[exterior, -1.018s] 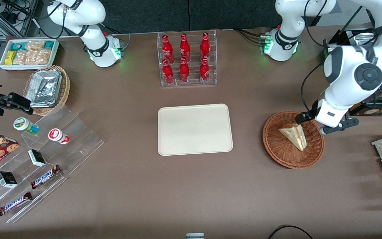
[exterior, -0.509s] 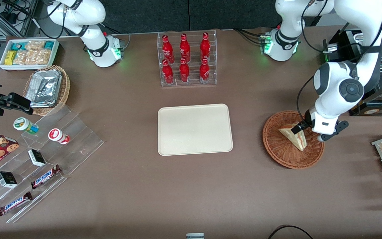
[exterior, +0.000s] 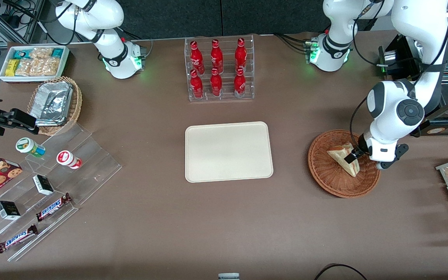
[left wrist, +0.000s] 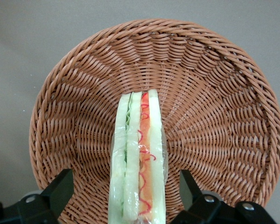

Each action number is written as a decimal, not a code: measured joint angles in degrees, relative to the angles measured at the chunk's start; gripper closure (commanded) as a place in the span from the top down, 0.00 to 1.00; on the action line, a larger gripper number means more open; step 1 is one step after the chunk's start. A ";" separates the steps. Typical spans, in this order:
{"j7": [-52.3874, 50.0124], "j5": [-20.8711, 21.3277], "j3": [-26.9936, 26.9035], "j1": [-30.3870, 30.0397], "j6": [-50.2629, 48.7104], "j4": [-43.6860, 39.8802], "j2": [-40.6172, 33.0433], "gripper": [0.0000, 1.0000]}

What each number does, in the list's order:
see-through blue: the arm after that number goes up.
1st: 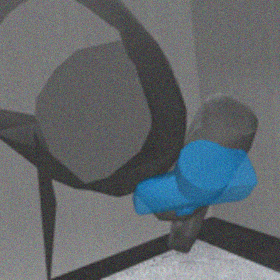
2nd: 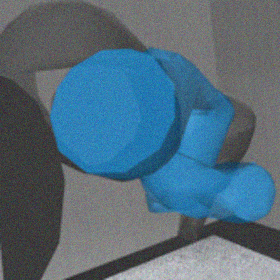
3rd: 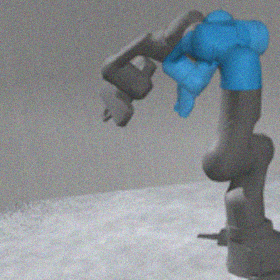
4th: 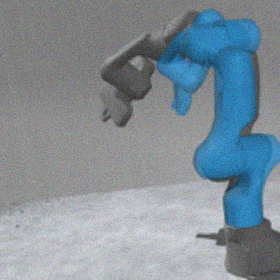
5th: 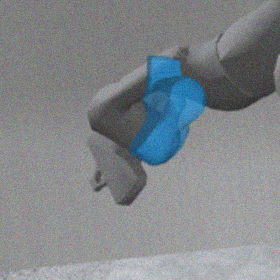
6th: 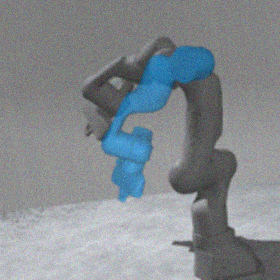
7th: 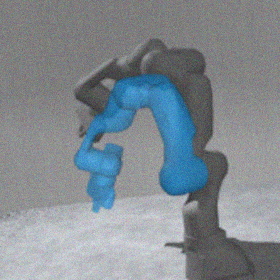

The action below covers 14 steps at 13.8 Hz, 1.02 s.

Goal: Place sandwich from basket to tray
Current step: 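Lower the left gripper and close it on the wrapped sandwich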

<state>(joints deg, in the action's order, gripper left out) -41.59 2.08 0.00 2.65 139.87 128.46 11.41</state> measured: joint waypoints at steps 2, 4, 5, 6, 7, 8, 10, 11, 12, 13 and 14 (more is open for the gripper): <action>-0.10 -0.27 0.04 0.00 0.00 0.07 0.17 1.00; -0.28 -0.75 0.13 0.01 0.00 0.13 0.64 1.00; -0.36 -1.39 0.18 0.03 0.00 0.14 0.88 1.00; -0.36 -2.11 0.22 0.05 0.00 0.16 1.12 1.00; -0.37 -2.40 0.28 0.06 -0.01 0.21 1.41 0.98; -0.41 -2.48 0.34 0.07 -0.01 0.25 1.72 0.86; -0.50 -3.66 0.42 0.11 -0.01 0.34 2.33 0.35; -0.50 -4.84 0.46 0.12 -0.02 0.35 2.61 0.04; -0.50 -5.75 0.50 0.15 -0.07 0.37 2.86 0.00; -0.50 -6.23 0.52 0.17 -0.22 0.40 3.06 0.00; -0.51 -6.43 0.54 0.19 -0.45 0.41 3.17 0.00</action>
<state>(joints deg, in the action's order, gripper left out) -42.10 -4.35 0.54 2.83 139.43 128.87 14.58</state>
